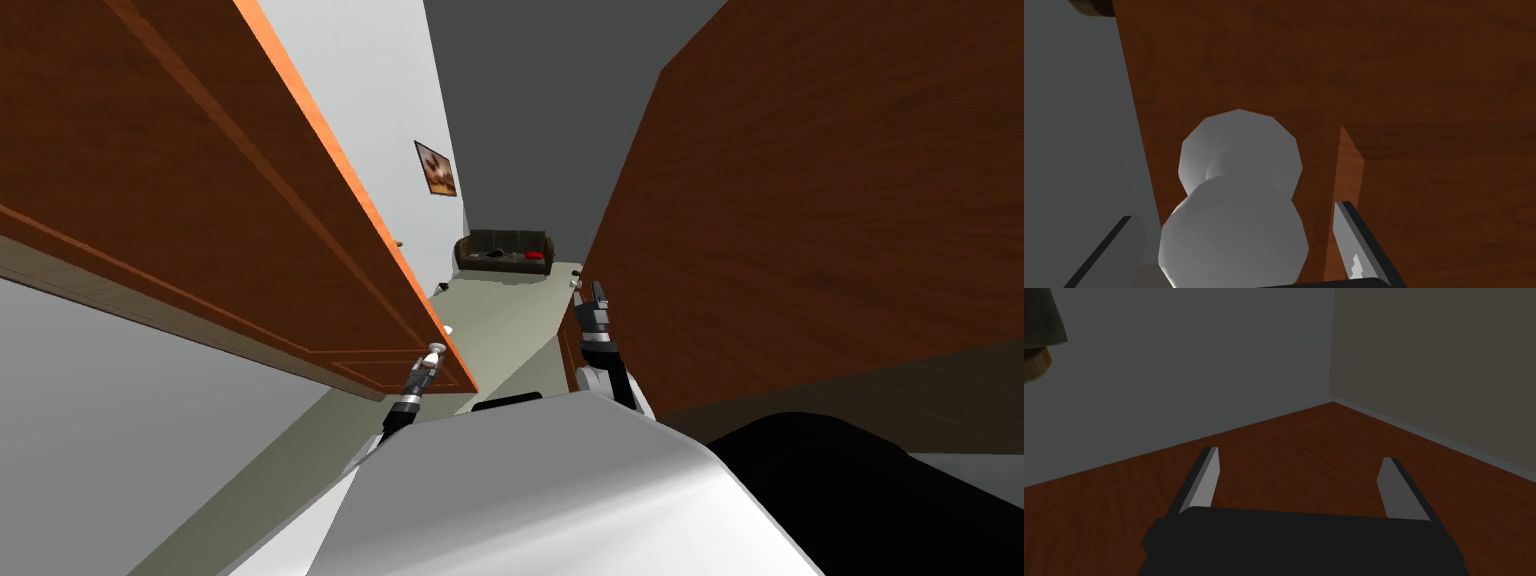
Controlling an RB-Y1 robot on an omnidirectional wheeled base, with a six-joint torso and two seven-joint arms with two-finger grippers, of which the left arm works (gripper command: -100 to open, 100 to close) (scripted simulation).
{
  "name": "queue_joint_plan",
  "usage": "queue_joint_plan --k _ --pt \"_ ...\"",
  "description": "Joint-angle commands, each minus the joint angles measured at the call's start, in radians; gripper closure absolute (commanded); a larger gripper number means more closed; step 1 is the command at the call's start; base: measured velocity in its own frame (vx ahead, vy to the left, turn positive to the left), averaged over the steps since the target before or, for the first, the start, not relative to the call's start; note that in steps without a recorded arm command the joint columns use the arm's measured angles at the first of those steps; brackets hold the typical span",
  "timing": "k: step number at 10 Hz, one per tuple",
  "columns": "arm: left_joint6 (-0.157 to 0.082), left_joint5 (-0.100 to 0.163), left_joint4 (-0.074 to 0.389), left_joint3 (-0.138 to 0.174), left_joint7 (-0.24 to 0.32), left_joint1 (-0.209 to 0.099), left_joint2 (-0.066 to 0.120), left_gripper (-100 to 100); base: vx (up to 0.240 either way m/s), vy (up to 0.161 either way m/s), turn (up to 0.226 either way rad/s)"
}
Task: Push the door open
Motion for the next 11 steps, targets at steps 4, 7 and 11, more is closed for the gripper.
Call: queue_joint_plan --k 4,7,11 --pt "0.0 0.0 0.0 0.0 0.0 0.0 0.0 100 0.005 -0.001 -0.005" --pt "0.0 0.0 0.0 0.0 0.0 0.0 0.0 100 -0.008 0.002 0.003" --pt "0.005 0.023 0.004 0.002 0.094 -0.006 -0.01 100 0.015 0.005 -0.011"
